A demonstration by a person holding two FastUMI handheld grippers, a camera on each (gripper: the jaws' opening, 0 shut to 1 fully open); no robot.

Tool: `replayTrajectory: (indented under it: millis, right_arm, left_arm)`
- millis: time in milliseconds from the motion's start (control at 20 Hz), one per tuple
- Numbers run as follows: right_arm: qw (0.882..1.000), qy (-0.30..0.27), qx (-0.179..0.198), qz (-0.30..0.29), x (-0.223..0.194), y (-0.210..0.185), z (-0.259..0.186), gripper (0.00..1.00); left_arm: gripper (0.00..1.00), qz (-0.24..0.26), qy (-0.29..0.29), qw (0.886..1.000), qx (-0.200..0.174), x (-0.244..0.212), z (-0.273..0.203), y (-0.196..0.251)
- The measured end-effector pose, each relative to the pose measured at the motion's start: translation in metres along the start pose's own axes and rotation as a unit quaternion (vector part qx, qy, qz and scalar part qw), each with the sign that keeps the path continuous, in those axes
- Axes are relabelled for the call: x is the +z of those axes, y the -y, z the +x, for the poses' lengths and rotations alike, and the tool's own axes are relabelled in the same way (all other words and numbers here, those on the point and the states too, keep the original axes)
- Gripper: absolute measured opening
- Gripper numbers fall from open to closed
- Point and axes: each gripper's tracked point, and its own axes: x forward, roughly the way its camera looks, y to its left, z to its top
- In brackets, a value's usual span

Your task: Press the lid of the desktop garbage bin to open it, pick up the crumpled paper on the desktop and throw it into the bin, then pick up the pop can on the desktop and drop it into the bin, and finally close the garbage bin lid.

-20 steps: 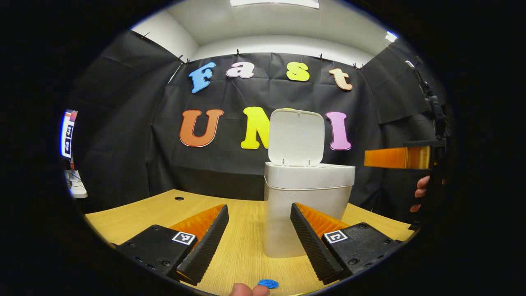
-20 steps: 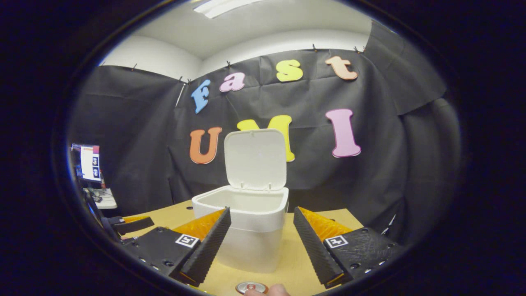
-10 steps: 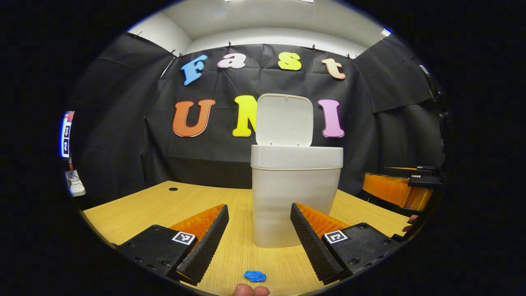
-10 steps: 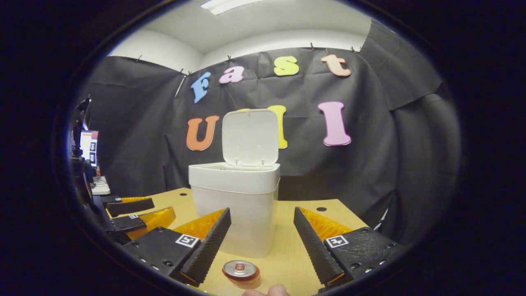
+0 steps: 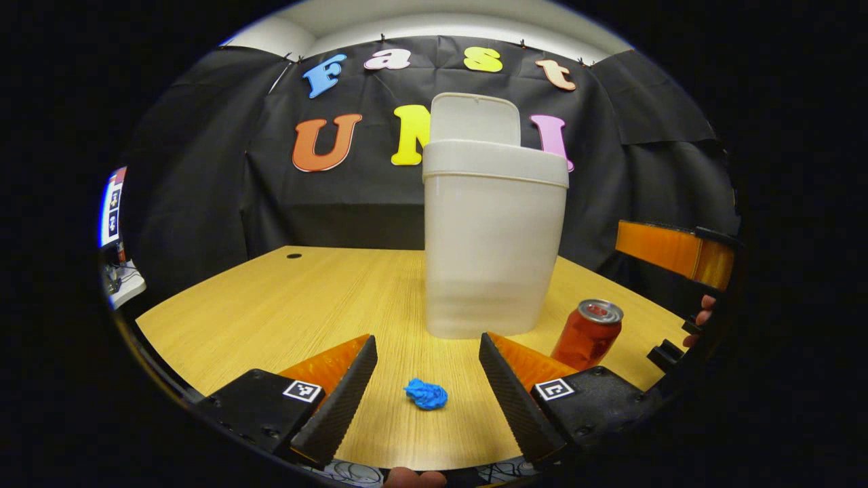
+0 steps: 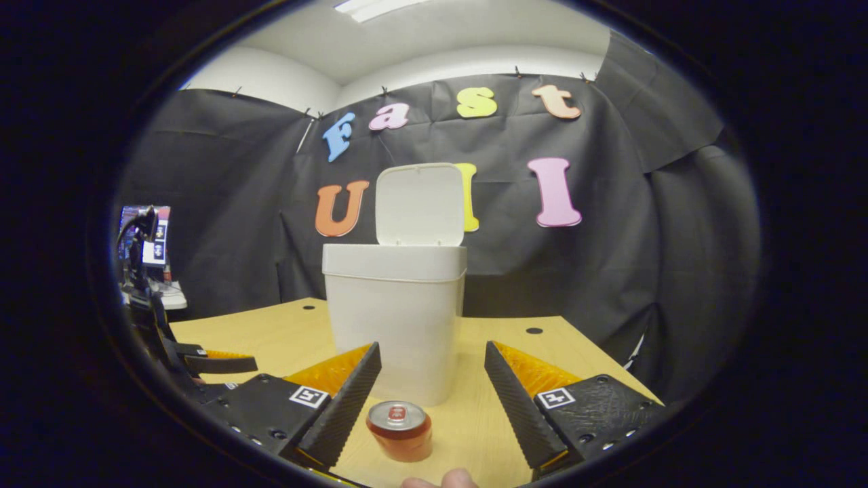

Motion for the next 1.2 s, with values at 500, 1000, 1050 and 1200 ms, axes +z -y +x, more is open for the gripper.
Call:
replayTrajectory:
  millis: [500,1000,1050,1200]
  right_arm:
    - [0.999,-0.018,-0.024,0.009,-0.022,0.023,-0.003,0.95]
    - [0.999,-0.015,-0.029,0.004,-0.023,0.028,-0.007,0.98]
    - [0.999,-0.018,-0.029,0.004,-0.025,0.028,-0.006,0.98]
    - [0.999,-0.026,-0.027,0.004,-0.032,0.028,-0.006,0.95]
  left_arm:
    - [0.99,-0.022,-0.069,0.997,0.028,-0.055,0.019,-0.022]
    - [0.75,0.012,-0.077,0.996,0.031,-0.068,0.025,-0.02]
    - [0.74,0.014,-0.072,0.997,0.031,-0.068,0.024,-0.02]
    - [0.64,0.017,-0.067,0.997,0.034,-0.069,0.025,-0.021]
